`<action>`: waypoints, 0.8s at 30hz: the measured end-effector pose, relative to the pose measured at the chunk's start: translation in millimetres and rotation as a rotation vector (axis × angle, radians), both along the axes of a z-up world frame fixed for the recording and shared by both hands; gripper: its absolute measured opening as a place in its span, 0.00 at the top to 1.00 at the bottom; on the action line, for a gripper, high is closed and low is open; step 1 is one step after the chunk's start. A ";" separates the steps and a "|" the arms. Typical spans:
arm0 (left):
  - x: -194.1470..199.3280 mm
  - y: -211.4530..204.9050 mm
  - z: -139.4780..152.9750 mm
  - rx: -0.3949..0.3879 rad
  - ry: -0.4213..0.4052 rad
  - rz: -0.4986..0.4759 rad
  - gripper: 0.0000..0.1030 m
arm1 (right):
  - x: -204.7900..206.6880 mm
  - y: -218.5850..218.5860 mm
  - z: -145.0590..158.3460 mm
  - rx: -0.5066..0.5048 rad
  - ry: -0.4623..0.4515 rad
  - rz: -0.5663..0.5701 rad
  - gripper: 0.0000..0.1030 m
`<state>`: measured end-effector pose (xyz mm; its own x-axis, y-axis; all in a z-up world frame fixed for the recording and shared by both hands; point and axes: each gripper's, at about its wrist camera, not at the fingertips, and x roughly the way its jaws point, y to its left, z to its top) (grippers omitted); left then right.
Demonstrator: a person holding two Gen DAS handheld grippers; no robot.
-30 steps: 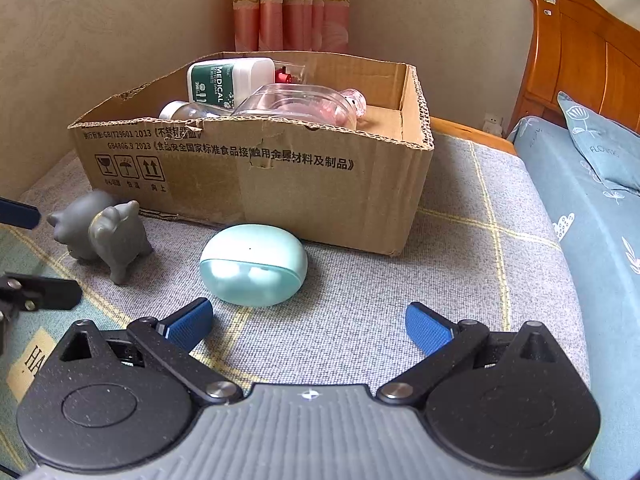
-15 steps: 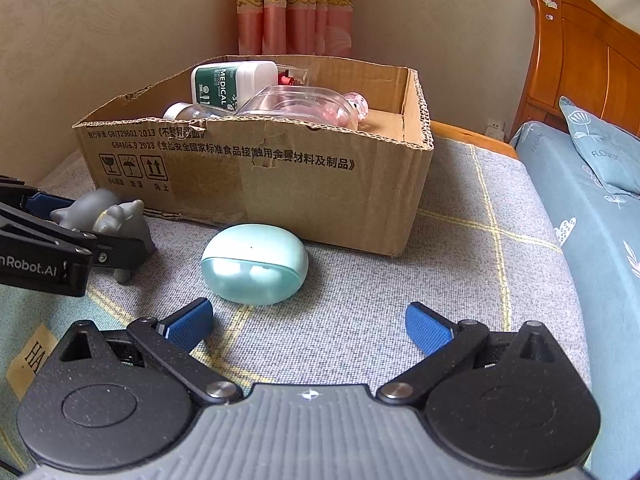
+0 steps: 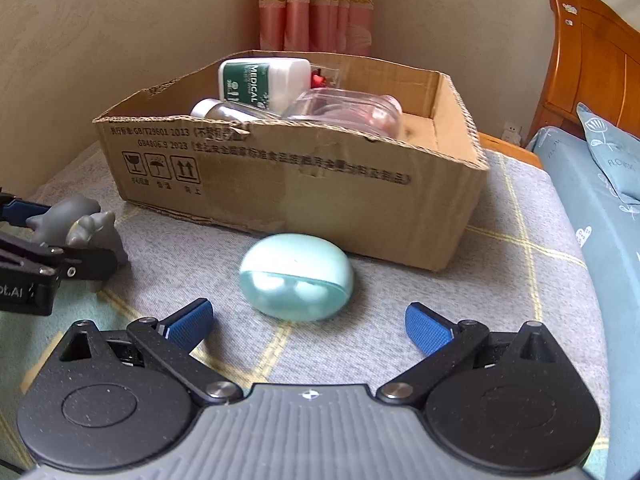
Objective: Organize rigid objects
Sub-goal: 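Grasp the grey cat figurine with the left tool while the right tool grasps the mint-green case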
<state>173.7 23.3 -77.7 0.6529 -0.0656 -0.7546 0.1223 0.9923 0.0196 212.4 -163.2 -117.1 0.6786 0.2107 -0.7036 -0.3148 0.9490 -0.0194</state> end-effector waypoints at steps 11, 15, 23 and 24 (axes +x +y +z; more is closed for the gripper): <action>-0.4 5.4 -0.4 0.000 0.011 -0.006 0.29 | 13.7 22.1 0.1 -0.008 0.007 0.017 0.00; 1.0 4.7 -1.5 0.001 0.017 -0.013 0.29 | 16.1 23.1 1.2 -0.008 0.002 0.013 0.09; 2.3 5.0 -1.9 -0.001 0.021 -0.015 0.29 | 14.1 18.3 4.2 -0.017 -0.007 -0.020 0.36; 2.3 5.0 -1.9 -0.002 0.021 -0.015 0.29 | 13.9 18.1 3.8 -0.019 -0.007 -0.024 0.36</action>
